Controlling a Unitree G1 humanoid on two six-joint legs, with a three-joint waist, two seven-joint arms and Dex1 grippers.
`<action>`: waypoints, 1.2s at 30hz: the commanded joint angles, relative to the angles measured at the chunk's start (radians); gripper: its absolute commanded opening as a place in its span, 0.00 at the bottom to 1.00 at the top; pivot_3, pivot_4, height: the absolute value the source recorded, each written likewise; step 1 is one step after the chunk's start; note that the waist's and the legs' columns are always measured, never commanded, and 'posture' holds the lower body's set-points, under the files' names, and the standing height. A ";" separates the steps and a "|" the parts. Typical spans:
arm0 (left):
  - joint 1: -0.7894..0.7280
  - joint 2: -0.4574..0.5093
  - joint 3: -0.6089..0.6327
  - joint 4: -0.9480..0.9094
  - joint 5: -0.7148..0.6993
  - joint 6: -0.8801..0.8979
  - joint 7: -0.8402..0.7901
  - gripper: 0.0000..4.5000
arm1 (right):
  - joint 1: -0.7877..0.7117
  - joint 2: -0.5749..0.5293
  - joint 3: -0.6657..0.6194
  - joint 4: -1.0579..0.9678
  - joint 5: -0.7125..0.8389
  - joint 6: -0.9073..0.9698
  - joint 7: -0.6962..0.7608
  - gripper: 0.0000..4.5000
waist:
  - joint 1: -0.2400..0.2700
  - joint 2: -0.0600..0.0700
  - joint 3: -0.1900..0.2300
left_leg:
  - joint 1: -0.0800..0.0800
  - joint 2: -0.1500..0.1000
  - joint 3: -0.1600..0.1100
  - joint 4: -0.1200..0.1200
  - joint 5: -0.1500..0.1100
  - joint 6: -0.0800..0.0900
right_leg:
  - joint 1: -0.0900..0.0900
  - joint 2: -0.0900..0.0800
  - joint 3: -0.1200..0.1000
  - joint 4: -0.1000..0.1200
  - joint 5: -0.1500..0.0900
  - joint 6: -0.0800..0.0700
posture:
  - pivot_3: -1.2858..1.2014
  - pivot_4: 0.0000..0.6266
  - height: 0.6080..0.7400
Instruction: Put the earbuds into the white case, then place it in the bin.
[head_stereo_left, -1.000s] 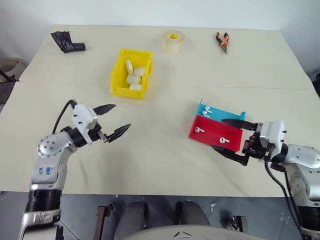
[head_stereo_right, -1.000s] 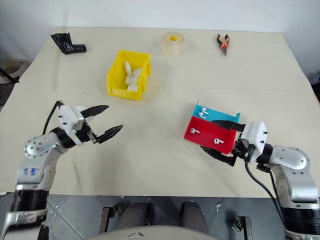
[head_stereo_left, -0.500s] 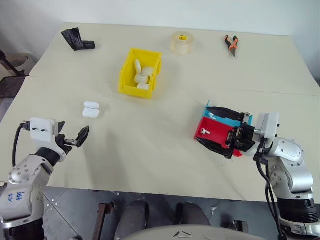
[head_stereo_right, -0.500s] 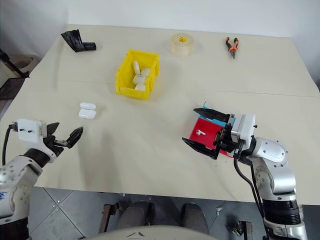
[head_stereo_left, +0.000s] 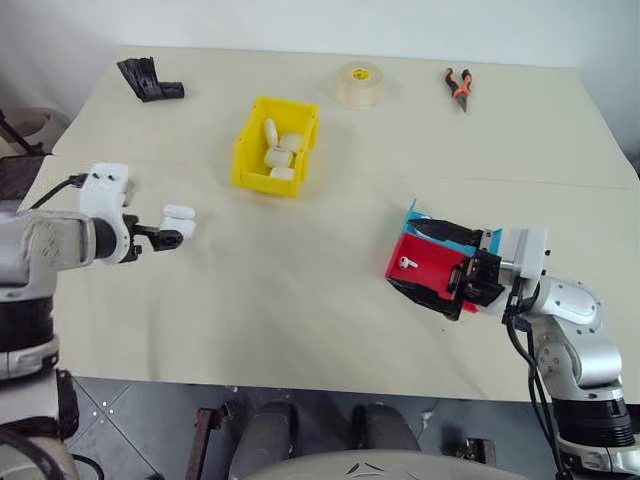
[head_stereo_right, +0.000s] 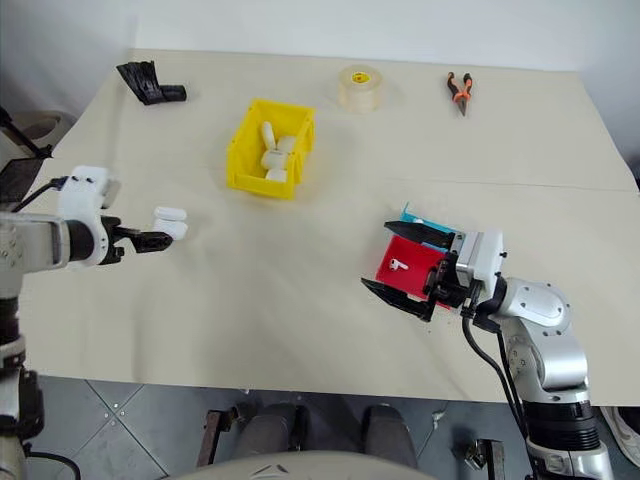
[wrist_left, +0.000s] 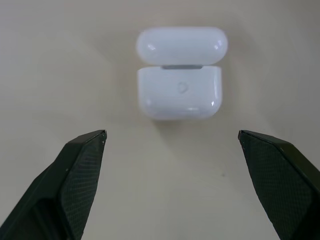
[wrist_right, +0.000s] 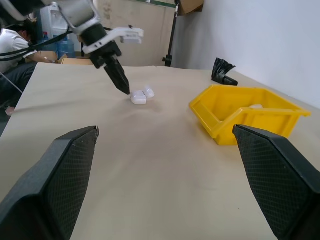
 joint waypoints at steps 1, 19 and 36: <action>-0.064 -0.001 -0.074 0.067 0.049 -0.032 -0.018 1.00 | -0.004 0.002 -0.005 -0.036 0.008 -0.011 -0.010 1.00 | -0.007 0.000 0.000 | 0.000 0.000 0.000 0.000 0.000 0.000 | -0.001 0.000 0.000 0.000 0.000 0.000 | 0.52 0.24 1.00; -0.083 -0.124 -0.064 0.207 0.168 -0.141 0.005 1.00 | 0.044 0.022 0.012 -0.101 0.009 -0.005 -0.077 1.00 | -0.002 0.000 0.000 | -0.001 -0.001 0.000 0.002 0.000 0.000 | -0.003 -0.001 0.001 0.003 0.000 0.000 | 0.52 0.24 1.00; 0.069 -0.108 0.016 0.031 0.132 -0.233 -0.122 0.62 | 0.061 0.016 0.011 -0.108 0.009 -0.009 -0.093 1.00 | -0.009 0.000 0.000 | 0.000 0.000 0.001 0.001 0.000 0.000 | -0.003 -0.001 0.002 0.004 0.000 0.000 | 0.52 0.24 1.00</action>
